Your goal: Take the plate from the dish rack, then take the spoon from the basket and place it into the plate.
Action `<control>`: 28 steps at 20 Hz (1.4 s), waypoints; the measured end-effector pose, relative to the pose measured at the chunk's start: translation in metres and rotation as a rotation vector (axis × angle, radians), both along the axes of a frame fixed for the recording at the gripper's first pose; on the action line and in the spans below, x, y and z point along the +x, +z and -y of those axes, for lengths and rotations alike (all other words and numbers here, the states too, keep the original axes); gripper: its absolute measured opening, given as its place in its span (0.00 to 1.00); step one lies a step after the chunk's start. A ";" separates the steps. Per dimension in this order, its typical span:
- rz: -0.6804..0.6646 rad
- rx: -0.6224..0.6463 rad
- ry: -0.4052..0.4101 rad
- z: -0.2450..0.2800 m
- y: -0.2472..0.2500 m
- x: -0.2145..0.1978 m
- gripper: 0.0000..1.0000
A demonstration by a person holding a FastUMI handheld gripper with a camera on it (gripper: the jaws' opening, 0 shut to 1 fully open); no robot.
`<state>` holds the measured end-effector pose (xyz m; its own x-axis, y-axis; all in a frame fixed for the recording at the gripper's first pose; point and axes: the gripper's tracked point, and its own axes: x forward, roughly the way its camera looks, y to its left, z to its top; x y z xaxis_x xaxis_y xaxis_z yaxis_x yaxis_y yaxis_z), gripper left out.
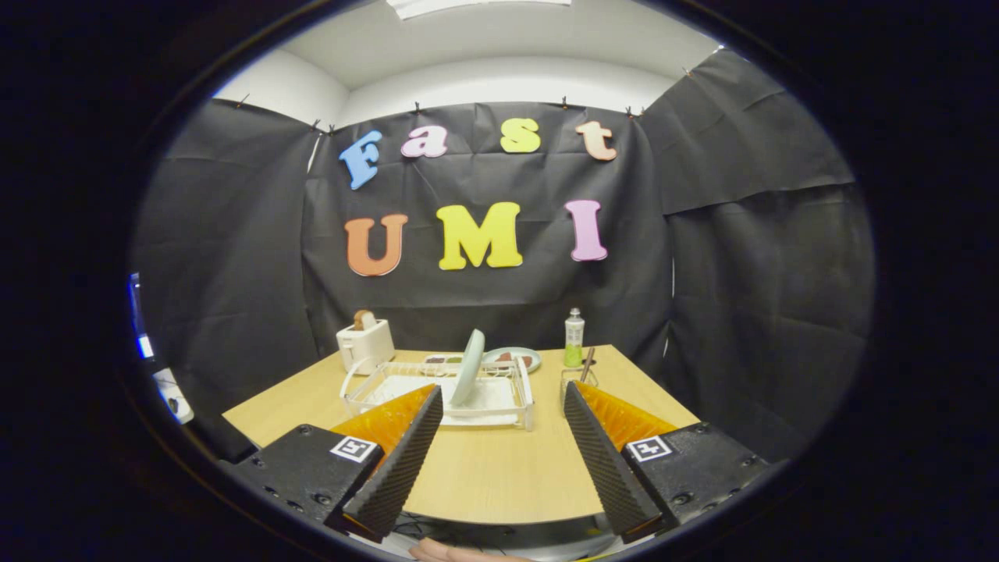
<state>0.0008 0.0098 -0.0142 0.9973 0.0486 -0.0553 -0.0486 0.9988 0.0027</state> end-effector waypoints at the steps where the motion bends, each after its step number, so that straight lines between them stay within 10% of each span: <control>1: -0.012 0.006 0.019 -0.003 -0.002 -0.001 1.00; 14: 0.008 -0.025 0.011 -0.006 0.024 0.024 1.00; 28: -0.314 -0.121 0.019 -0.042 0.065 0.249 1.00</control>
<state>0.2495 0.0516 0.0508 0.9297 0.0411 -0.3661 -0.0825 0.9917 -0.0983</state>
